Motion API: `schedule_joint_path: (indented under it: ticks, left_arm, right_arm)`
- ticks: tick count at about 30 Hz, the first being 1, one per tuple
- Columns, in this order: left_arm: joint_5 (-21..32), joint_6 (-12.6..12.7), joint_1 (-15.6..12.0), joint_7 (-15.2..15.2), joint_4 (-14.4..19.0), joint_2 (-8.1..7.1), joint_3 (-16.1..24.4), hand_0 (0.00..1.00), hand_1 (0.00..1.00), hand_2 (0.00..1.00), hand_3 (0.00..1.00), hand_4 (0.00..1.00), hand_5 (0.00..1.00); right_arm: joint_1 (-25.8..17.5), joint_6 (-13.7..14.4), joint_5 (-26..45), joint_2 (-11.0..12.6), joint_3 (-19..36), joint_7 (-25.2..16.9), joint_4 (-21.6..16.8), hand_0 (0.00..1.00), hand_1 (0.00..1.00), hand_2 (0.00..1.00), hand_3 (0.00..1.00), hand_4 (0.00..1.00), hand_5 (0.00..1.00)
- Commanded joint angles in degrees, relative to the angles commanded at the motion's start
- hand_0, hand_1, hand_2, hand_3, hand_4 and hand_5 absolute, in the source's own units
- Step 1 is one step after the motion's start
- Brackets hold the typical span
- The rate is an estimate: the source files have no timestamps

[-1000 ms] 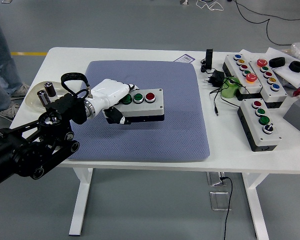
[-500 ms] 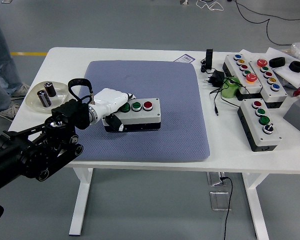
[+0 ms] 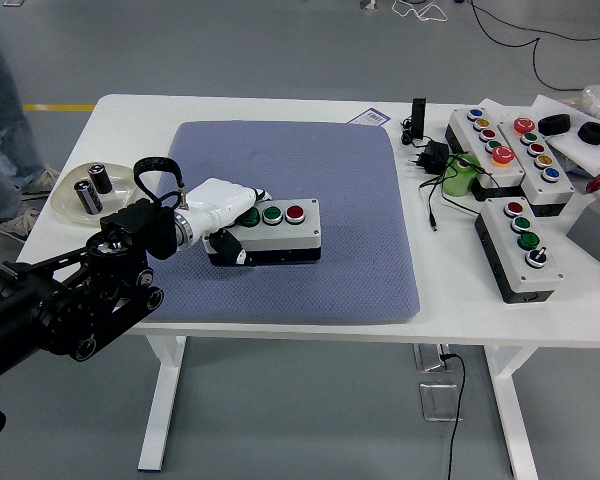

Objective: Pick up the button,place it on the desk,press the button,press the button

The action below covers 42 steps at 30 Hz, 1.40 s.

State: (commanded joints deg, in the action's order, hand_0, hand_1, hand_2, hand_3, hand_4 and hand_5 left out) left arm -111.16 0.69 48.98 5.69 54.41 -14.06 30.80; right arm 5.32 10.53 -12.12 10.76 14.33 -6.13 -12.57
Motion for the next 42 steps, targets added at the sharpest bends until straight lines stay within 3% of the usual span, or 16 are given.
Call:
schedule_joint_path:
  ticks: [5,6,11,12,23,24,29,37,42]
  left_arm:
    - [0.34,-0.10,0.12,0.37,0.06,0.03,0.50,0.624,0.732,0.748,0.756,0.798,0.009]
    - [0.28,-0.21,0.13,0.57,0.14,0.00,0.50,0.758,0.827,0.852,0.835,0.864,0.056]
    - [0.65,-0.41,-0.05,0.67,0.20,-0.15,0.29,0.758,0.827,0.852,0.835,0.864,0.056]
    - [0.68,-0.43,-0.08,0.66,0.19,-0.14,0.25,0.818,0.883,0.915,0.879,0.854,0.046]
    - [1.58,-1.88,-1.17,0.98,1.95,-0.59,2.78,0.837,0.897,0.938,0.903,0.856,0.059]
    - [1.76,-1.77,-1.23,0.99,2.11,-0.60,3.20,0.908,0.948,0.998,0.998,0.885,0.101]
    - [2.94,-2.18,-1.46,0.98,2.70,-0.66,5.41,0.908,0.948,0.998,0.998,0.885,0.101]
    - [3.07,-7.06,-2.82,1.74,6.50,-1.51,9.57,0.933,0.968,0.998,0.998,0.887,0.105]
    - [2.21,-8.92,-4.65,2.91,11.64,-2.40,13.97,0.933,0.968,0.998,0.998,0.887,0.105]
  right_arm:
    - [0.22,0.01,-0.29,0.08,0.39,-0.07,-0.04,0.730,0.699,0.747,0.695,0.455,0.292]
    - [0.24,0.02,-0.25,0.07,0.38,-0.07,-0.03,0.730,0.699,0.747,0.695,0.454,0.292]
    - [0.26,0.02,-0.23,0.07,0.37,-0.08,-0.05,0.730,0.699,0.747,0.695,0.454,0.292]
    - [0.26,0.02,-0.21,0.06,0.35,-0.08,-0.05,0.731,0.699,0.746,0.695,0.454,0.290]
    - [-0.03,-0.04,-0.35,0.12,0.45,-0.14,-0.08,0.731,0.699,0.746,0.695,0.454,0.290]
    - [-0.07,-0.05,-0.37,0.13,0.46,-0.14,-0.09,0.730,0.698,0.746,0.695,0.455,0.291]
    - [-0.18,-0.07,-0.24,0.14,0.27,-0.13,-0.10,0.730,0.698,0.746,0.695,0.455,0.291]
    - [-0.29,-0.09,0.01,0.12,0.25,-0.09,-0.10,0.730,0.697,0.746,0.695,0.454,0.290]
    - [-0.34,-0.08,0.12,0.11,0.30,-0.09,-0.09,0.730,0.697,0.746,0.695,0.454,0.290]
